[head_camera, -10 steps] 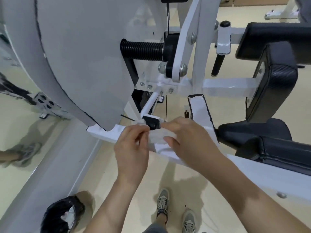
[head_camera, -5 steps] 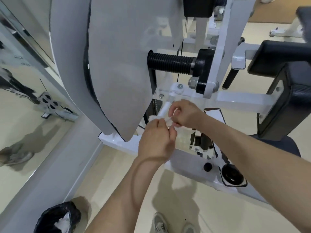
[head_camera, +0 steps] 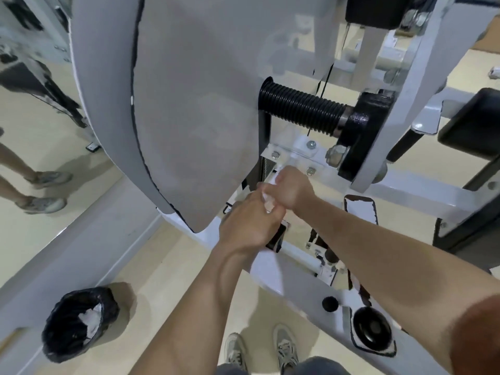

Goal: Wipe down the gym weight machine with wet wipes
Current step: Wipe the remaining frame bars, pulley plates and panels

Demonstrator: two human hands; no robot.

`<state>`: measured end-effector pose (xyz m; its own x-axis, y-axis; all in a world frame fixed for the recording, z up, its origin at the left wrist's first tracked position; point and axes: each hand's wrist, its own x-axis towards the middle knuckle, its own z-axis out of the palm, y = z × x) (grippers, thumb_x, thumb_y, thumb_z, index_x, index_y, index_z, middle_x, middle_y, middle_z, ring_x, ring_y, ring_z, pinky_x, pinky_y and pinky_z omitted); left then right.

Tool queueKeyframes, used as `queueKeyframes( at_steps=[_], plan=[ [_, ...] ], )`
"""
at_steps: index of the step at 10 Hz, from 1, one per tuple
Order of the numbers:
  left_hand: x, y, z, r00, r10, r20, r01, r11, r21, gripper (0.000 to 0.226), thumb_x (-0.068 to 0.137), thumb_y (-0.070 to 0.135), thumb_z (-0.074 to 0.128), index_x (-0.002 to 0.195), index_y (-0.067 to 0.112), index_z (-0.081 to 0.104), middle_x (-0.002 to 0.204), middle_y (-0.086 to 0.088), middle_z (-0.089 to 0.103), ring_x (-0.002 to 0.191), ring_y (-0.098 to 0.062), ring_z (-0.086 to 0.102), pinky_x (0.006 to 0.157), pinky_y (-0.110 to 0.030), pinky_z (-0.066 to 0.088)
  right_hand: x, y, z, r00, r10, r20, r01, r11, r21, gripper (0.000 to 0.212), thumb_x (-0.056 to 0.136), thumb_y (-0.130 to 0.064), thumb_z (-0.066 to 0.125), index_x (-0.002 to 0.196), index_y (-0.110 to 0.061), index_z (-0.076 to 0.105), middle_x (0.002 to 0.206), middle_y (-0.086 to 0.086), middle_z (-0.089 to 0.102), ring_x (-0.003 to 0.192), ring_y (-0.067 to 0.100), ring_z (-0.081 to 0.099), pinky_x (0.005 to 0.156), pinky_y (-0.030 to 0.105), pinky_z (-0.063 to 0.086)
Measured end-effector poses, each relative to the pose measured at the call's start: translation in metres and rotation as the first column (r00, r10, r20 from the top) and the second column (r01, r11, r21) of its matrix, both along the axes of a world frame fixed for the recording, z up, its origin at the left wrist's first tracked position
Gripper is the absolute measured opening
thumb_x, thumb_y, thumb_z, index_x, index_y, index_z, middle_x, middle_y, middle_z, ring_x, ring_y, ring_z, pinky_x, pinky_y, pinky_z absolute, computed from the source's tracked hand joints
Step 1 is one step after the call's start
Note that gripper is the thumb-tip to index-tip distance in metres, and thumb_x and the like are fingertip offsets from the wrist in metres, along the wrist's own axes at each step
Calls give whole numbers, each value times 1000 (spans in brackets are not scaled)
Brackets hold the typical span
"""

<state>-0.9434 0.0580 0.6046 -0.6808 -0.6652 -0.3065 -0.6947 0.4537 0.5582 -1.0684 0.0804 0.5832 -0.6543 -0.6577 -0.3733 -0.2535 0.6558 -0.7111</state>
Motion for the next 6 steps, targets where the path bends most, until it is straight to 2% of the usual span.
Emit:
queueKeyframes(
  at_steps=[1,2,3,4,5,6],
  plan=[
    [-2,-5,-5,999,-7,43,6,1000,27,59,78,58,38,130,30,42,118,11,59,116,-19,50,82,-37,39,-4,11,11,721,491,-490,-476,864,165,35,102,-25,44,134,-12,51,116,10,56,109,28,56,84,33,43],
    [-4,-6,-7,998,0,70,-2,1000,27,64,83,58,39,138,25,34,117,8,59,115,-18,51,84,-37,40,-11,25,12,472,674,-569,-779,621,90,54,93,-26,29,134,-2,57,128,19,60,117,36,56,102,36,40],
    [-4,-6,-6,998,16,61,-18,1000,23,62,85,54,42,140,26,32,115,10,59,112,-16,52,83,-35,37,-24,24,1,396,659,-640,-810,578,94,62,87,-29,24,125,-1,63,114,13,70,97,31,61,86,26,45],
    [-2,0,-7,998,57,11,-57,998,-3,40,85,48,42,122,33,44,110,11,57,109,-15,49,82,-33,33,-16,8,23,364,719,-592,-776,586,234,44,101,-24,34,129,-2,59,126,18,60,90,14,49,77,15,32],
    [1,15,-11,988,121,-98,-132,985,-114,11,91,38,39,90,36,50,108,3,55,108,-19,45,77,-34,36,-17,8,47,250,888,-386,-714,438,546,41,106,-15,31,147,-10,34,149,5,39,129,18,40,97,22,21],
    [-3,29,-21,977,128,-170,-176,936,-306,43,95,36,26,99,17,63,132,-4,56,121,-24,45,80,-33,45,-18,7,60,166,893,-418,-495,442,748,45,105,-9,31,149,-10,21,152,6,31,138,24,30,104,27,18]
  ],
)
